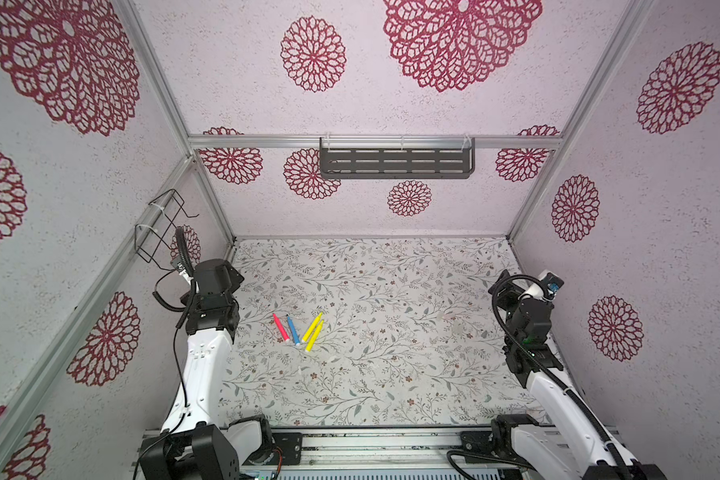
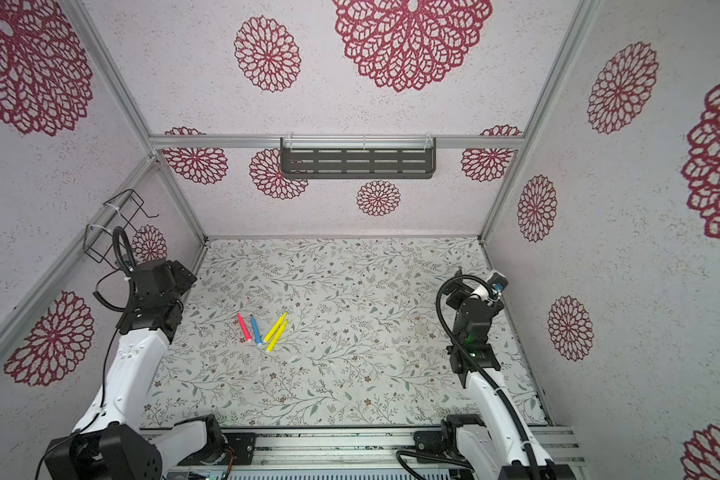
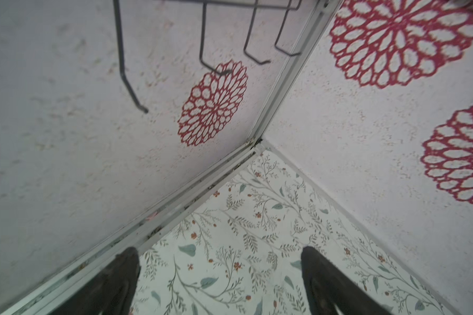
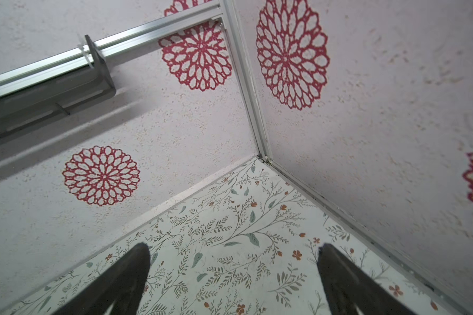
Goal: Insert the pens into the pen caps
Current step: 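Raise both arms and move the left gripper over the markers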
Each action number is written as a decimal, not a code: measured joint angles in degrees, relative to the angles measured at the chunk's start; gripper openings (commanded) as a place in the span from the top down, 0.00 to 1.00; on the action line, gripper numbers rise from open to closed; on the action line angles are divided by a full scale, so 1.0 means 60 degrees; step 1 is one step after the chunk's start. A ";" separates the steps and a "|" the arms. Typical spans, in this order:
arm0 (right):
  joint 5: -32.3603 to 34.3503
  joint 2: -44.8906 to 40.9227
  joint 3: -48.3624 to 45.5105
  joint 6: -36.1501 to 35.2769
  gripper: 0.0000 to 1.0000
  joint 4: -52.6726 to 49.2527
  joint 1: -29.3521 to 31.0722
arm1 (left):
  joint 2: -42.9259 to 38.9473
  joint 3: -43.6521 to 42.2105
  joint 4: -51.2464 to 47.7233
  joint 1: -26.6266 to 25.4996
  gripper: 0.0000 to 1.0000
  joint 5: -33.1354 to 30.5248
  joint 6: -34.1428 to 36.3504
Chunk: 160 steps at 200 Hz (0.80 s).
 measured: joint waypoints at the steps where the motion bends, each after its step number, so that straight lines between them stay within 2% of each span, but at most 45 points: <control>1: -0.0015 -0.0007 0.0011 0.0022 0.01 -0.0051 -0.0004 | 0.0000 0.0018 -0.0058 -0.0011 0.05 0.0000 -0.0011; 14: -0.0390 -0.0069 0.0146 0.0514 0.01 -0.0809 -0.0004 | 0.0022 0.0226 -0.0954 -0.0441 0.03 0.0087 -0.0135; 36: -0.1180 0.0259 0.0583 0.0998 0.01 -0.2211 -0.0004 | -0.0018 0.0211 -0.1931 -0.1858 0.01 -0.0164 -0.0168; 56: -0.1690 0.1155 0.1555 0.1344 0.01 -0.3738 -0.0004 | -0.0189 -0.0051 -0.2342 -0.3013 0.01 -0.0342 -0.0237; 81: -0.2342 0.2102 0.2630 0.1898 0.01 -0.5384 0.0000 | -0.0681 -0.0612 -0.2554 -0.3836 0.01 -0.0339 -0.0404; 97: -0.3581 0.2073 0.2426 0.1891 0.01 -0.5406 -0.0011 | -0.1166 -0.1082 -0.2670 -0.4273 0.01 -0.0259 -0.0565; 115: -0.4852 0.1213 0.1126 0.2051 0.01 -0.4692 0.0219 | -0.1840 -0.1501 -0.2962 -0.4721 0.00 0.0069 -0.0772; 136: -0.5308 0.0004 0.0069 0.2178 0.01 -0.4710 0.0860 | -0.2667 -0.1814 -0.3235 -0.4907 0.04 0.0630 -0.0998; 160: -0.5421 0.0120 0.0404 0.2135 0.01 -0.4940 0.1577 | -0.3461 -0.2233 -0.3340 -0.4929 0.07 0.1239 -0.1315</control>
